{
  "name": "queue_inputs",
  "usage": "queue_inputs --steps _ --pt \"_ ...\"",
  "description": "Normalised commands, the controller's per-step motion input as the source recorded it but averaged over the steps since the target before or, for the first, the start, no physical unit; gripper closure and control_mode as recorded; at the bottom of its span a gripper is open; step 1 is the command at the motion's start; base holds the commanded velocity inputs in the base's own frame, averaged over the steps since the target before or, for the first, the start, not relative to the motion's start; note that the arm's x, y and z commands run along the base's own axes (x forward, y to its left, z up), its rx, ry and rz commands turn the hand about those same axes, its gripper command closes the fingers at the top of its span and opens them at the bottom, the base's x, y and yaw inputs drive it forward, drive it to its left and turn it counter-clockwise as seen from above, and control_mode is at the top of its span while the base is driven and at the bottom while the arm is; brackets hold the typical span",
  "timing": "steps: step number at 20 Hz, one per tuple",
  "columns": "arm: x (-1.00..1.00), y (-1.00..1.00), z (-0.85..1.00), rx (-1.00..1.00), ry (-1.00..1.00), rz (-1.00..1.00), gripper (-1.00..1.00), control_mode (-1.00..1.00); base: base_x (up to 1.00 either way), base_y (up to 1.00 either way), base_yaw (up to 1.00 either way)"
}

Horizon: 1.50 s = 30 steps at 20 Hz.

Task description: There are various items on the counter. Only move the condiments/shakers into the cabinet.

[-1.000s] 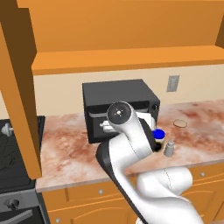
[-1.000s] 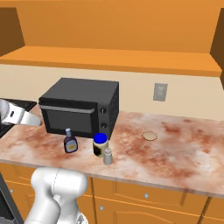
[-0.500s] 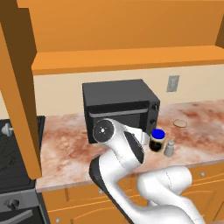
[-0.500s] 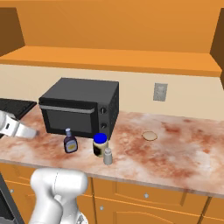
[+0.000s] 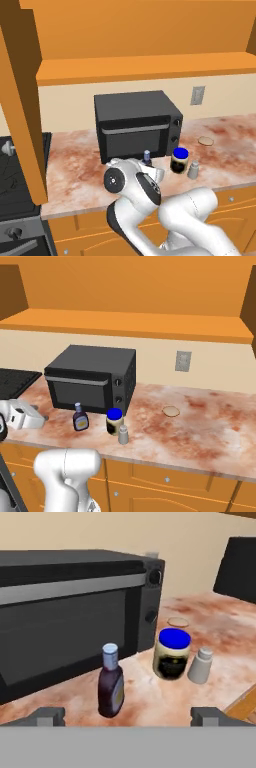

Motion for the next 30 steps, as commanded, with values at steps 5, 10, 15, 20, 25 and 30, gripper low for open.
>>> queue_inputs --steps 5,10,15,20,25,30 --pt "0.38 0.03 -0.29 0.00 -0.13 -0.13 -1.00 -1.00 0.00 0.00 0.00" --pt "0.50 0.07 -0.28 0.00 -0.06 -0.20 -1.00 -1.00 0.00 0.00 0.00" --pt "0.44 0.03 -0.22 0.00 0.00 -0.17 -1.00 -1.00 0.00 0.00 0.00" --pt "0.35 0.04 -0.13 -0.03 0.04 -0.06 -1.00 -1.00 0.00 0.00 0.00" --pt "0.39 0.12 -0.17 -0.06 0.05 -0.01 -1.00 -1.00 0.00 0.00 0.00" --pt "0.28 0.01 -0.23 -0.06 0.05 0.00 -1.00 -1.00 0.00 0.00 0.00"
